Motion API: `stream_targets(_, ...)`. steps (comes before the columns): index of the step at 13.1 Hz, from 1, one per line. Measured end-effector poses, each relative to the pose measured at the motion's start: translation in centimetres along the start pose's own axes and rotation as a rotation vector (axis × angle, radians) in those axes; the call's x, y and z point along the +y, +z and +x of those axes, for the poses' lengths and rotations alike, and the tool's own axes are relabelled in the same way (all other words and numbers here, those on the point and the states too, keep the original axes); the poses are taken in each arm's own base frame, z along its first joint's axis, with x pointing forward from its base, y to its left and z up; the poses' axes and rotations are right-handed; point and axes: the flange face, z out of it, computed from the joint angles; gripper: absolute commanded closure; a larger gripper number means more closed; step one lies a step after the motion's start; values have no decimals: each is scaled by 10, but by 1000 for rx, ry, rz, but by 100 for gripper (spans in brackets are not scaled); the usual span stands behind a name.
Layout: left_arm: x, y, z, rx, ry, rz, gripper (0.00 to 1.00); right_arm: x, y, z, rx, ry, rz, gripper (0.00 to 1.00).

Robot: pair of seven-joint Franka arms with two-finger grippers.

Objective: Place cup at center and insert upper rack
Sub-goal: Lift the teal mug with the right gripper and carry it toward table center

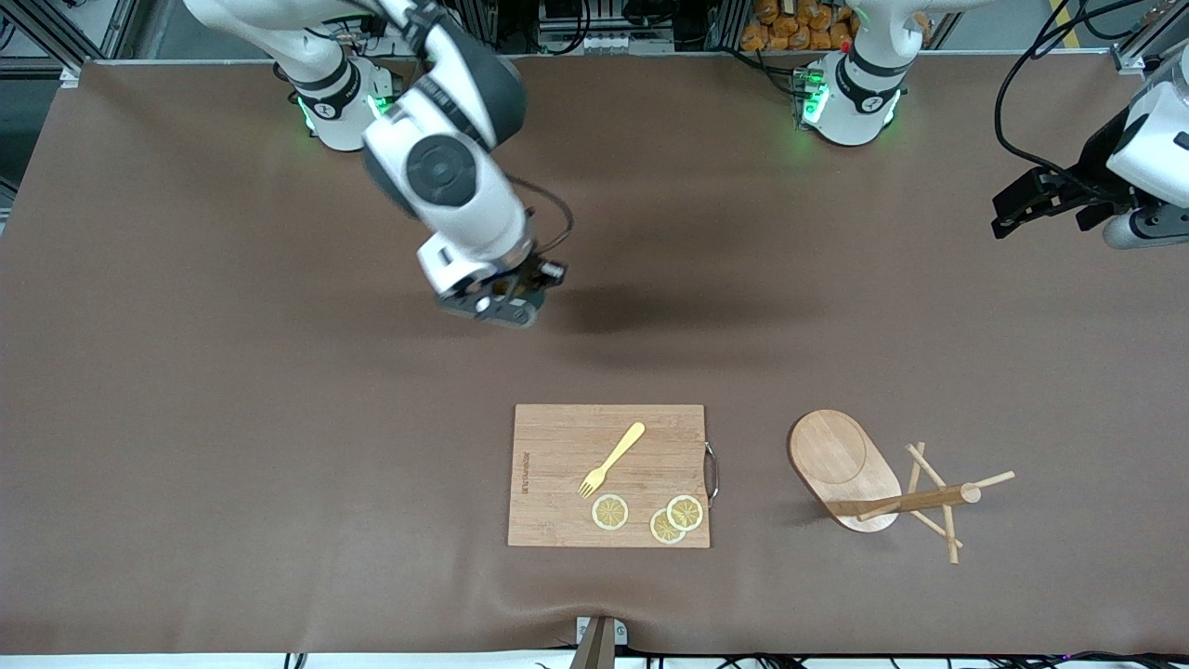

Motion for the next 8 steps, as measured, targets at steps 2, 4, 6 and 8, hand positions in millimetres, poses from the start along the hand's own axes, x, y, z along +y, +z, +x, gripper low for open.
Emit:
stream_targets(2,0,2,0,-4,0,0,0,-20,7,-36,-5,3,-12,100)
stream_targets(4,0,3,1,-6,0,1,0,-32,20,-63,3,21,-29,100)
stream_targets(6,0,4,1,-7,1,1,0,-43,40,-82,8,48,-39,100)
stream_targets(8,0,3,1,-6,1,1,0,-49,67,-91,42,53,-72,100)
